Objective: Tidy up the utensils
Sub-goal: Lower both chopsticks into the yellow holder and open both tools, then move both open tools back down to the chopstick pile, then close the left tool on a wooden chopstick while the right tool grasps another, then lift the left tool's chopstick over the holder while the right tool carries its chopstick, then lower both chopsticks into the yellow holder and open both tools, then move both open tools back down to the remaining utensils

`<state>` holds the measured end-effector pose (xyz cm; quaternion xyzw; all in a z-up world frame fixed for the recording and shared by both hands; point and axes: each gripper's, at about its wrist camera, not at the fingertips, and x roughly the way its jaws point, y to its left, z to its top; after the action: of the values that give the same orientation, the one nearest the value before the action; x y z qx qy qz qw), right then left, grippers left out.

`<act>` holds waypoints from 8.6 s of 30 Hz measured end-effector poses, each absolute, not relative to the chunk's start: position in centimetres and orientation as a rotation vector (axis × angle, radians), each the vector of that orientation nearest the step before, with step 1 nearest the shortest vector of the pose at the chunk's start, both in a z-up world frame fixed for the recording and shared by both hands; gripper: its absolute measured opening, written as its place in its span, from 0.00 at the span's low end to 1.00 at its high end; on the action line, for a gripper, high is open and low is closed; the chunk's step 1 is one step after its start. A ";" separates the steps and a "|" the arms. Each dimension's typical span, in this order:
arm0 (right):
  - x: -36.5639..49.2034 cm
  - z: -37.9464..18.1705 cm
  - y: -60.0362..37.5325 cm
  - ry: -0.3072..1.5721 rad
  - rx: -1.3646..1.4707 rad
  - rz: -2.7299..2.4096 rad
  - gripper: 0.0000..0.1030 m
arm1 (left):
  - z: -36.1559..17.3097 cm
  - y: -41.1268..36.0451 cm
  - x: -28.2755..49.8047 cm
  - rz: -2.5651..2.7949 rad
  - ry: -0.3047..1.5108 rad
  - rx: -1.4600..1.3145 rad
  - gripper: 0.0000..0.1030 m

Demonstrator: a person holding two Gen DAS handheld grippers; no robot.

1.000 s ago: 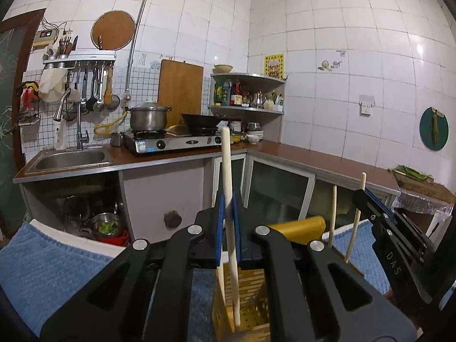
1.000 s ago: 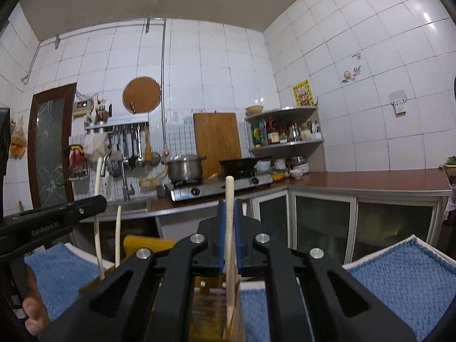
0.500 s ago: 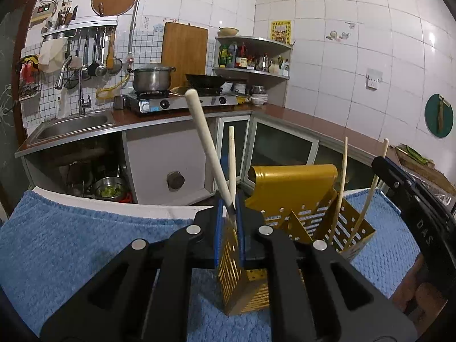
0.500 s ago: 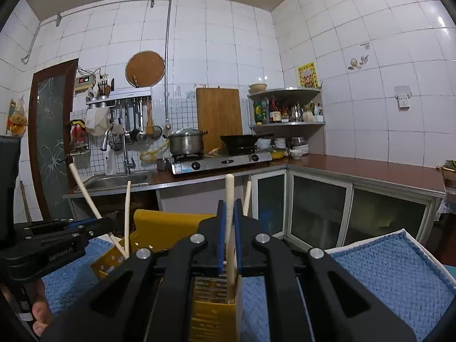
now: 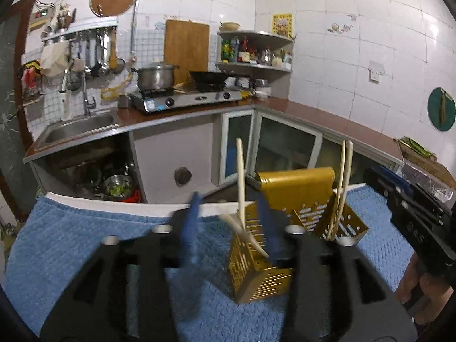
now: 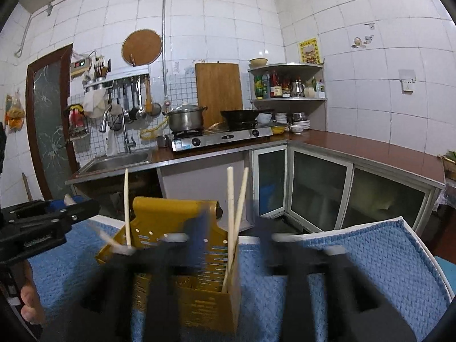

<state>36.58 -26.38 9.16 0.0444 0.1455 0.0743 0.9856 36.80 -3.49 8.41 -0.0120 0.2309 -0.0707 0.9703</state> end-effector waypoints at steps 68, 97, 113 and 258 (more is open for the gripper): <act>24.0 -5.0 -21.9 0.899 0.047 0.136 0.13 | -5.7 -2.6 24.9 -0.103 1.062 -0.036 0.29; 24.9 -4.1 -24.6 0.876 0.219 0.173 0.09 | -4.9 -1.9 27.0 -0.210 1.023 -0.105 0.02; 22.7 2.2 -26.4 0.657 0.252 0.202 0.06 | 1.1 0.3 24.6 -0.272 0.850 -0.182 0.02; 24.0 -4.7 -20.5 0.848 0.014 0.148 0.74 | -5.0 1.3 23.3 -0.031 0.849 -0.001 0.95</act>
<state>23.96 -20.49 -4.72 0.0066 0.4109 0.0717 0.9088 23.30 1.26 -4.95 -0.0004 0.4118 -0.0152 0.9112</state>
